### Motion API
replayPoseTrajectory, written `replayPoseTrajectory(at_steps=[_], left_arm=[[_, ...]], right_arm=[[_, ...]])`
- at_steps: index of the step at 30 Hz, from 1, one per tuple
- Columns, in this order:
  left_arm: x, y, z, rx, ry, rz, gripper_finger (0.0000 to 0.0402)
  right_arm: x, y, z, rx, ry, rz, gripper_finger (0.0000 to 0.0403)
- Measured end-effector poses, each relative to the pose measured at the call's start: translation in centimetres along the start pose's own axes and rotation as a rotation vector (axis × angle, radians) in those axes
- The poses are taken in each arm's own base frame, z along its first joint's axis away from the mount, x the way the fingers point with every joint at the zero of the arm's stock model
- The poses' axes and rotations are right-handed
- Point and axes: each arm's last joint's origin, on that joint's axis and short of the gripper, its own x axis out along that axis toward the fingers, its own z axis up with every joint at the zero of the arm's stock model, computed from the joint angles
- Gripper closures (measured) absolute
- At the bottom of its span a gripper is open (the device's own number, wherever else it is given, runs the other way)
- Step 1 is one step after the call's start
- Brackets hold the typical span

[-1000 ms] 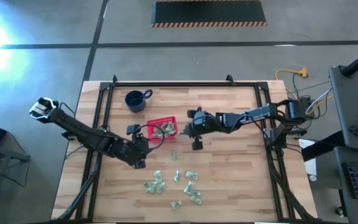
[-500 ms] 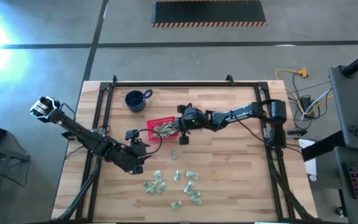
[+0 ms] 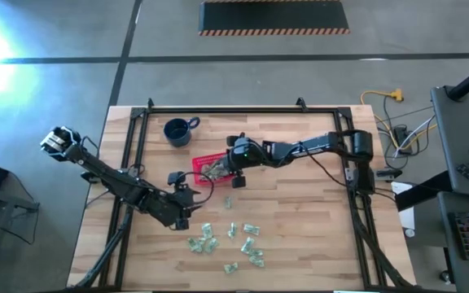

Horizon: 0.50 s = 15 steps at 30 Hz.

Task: Pick and place items into bin
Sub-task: Put the green stevia packet into the red bin

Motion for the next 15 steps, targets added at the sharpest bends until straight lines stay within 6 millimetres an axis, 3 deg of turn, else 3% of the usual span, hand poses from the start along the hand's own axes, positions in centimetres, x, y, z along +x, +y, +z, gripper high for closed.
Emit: replayPoseTrajectory(at_steps=[3,8,15], left_arm=[[1.1,-0.9,0.2,0.082,-0.054,-0.020,0.0217],[3.4,-2.6,-0.4,0.205,-0.020,-0.085,0.0217],[4.7,-3.8,-1.8,0.147,0.122,-0.293,0.0217]], right_arm=[[-1.5,0.1,0.5,-0.027,0.028,0.028,0.0251],[-3.9,0.8,-0.4,-0.018,0.106,0.160,0.0249],[-6.6,2.4,-2.8,0.009,0.099,0.337,0.0264]])
